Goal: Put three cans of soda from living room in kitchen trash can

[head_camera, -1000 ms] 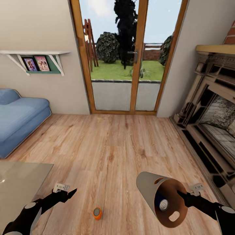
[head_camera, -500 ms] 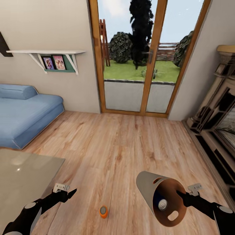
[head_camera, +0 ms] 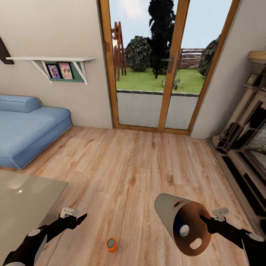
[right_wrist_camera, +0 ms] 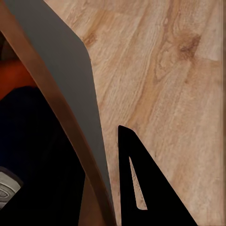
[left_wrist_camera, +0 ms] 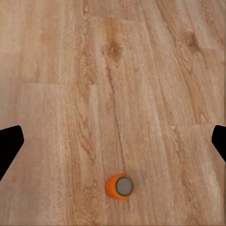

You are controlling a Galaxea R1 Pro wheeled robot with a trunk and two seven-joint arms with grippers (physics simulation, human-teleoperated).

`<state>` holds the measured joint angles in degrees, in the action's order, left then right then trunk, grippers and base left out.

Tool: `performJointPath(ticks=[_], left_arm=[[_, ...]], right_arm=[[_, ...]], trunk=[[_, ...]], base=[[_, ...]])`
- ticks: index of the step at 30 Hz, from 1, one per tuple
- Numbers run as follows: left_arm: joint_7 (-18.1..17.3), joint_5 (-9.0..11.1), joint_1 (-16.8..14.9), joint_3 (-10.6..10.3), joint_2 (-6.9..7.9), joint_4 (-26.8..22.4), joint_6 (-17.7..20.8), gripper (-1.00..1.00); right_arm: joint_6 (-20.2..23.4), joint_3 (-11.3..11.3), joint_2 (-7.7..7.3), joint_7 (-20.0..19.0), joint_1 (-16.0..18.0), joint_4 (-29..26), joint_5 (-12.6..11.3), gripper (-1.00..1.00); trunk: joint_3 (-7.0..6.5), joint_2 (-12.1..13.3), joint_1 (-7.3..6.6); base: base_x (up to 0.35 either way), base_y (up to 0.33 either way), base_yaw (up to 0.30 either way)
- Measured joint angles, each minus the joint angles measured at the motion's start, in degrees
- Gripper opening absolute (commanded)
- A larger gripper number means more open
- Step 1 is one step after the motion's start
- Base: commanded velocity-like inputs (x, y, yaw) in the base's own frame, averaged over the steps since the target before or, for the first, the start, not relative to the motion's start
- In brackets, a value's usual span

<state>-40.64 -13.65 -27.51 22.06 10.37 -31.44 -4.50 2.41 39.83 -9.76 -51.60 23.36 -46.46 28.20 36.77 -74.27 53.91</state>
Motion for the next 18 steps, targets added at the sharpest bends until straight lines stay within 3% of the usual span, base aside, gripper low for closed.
performJointPath(ticks=[12, 18], left_arm=[[0.0, -0.4, 0.0, -0.1, 0.0, 0.1, 0.3, 1.0], [-0.1, -0.6, 0.0, -0.1, 0.0, 0.1, 0.7, 1.0]], right_arm=[[0.0, 0.3, -0.18, 0.0, 0.0, 0.0, 0.0, -1.0], [0.0, 0.3, -0.25, 0.0, 0.0, 0.0, 0.0, -1.0]], trunk=[[0.0, 0.0, 0.0], [0.0, 0.0, 0.0]], base=[[0.01, -0.072, 0.001], [0.151, -0.096, 0.0]])
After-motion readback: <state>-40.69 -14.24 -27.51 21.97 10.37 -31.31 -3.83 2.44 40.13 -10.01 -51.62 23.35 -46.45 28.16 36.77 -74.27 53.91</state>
